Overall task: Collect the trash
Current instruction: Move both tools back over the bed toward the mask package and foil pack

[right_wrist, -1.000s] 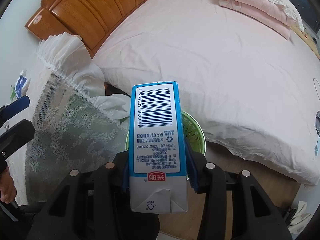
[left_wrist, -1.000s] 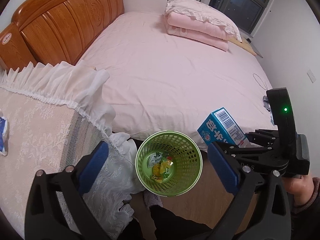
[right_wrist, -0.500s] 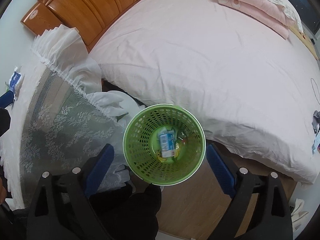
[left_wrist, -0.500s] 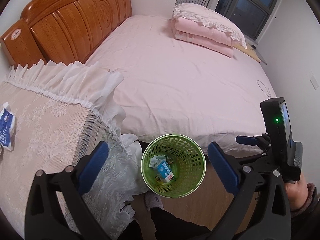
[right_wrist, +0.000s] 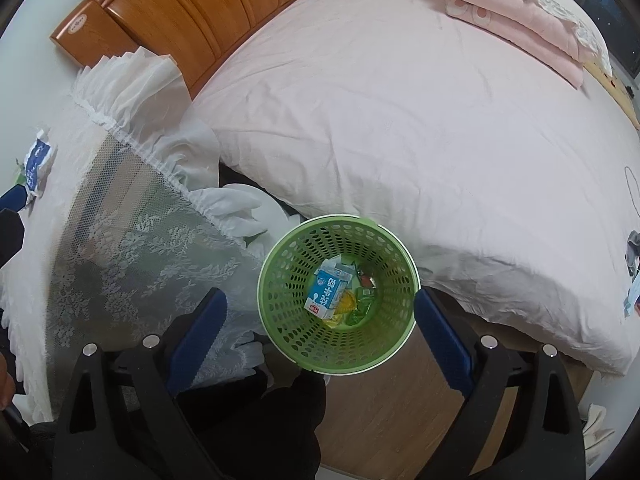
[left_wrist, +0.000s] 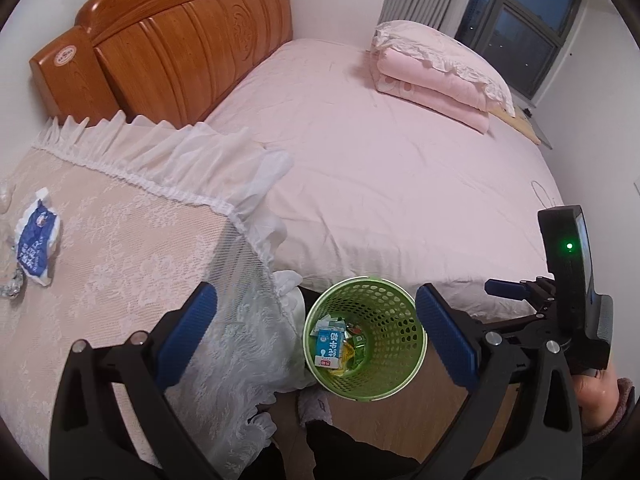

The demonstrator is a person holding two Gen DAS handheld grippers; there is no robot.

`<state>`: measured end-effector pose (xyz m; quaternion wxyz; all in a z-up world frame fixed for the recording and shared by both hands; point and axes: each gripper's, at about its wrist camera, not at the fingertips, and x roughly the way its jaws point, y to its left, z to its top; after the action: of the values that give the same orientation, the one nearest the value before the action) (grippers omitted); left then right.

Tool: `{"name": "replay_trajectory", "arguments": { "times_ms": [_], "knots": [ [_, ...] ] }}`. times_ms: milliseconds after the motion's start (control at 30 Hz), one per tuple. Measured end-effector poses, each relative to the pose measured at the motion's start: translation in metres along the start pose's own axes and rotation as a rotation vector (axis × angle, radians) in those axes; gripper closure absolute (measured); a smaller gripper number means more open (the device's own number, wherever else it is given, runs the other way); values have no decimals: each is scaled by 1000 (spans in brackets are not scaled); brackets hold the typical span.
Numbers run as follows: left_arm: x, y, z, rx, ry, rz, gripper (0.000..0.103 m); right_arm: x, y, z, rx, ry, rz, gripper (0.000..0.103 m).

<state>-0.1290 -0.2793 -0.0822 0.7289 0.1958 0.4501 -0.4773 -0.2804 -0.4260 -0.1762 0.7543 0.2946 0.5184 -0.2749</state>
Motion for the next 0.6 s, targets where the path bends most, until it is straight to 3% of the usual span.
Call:
{"name": "replay_trajectory", "arguments": {
  "times_ms": [233,433,600],
  "knots": [
    [-42,84,-15,-195,-75,169,8,-4,72,21,-125,-32,103,3],
    [-86,169,-58,-389,-111,345,8,-4,172,35,-302,-41,197,3],
    [-109,221,-97,-546,-114,406,8,-5,246,41,-432,-48,245,3]
  ]
}}
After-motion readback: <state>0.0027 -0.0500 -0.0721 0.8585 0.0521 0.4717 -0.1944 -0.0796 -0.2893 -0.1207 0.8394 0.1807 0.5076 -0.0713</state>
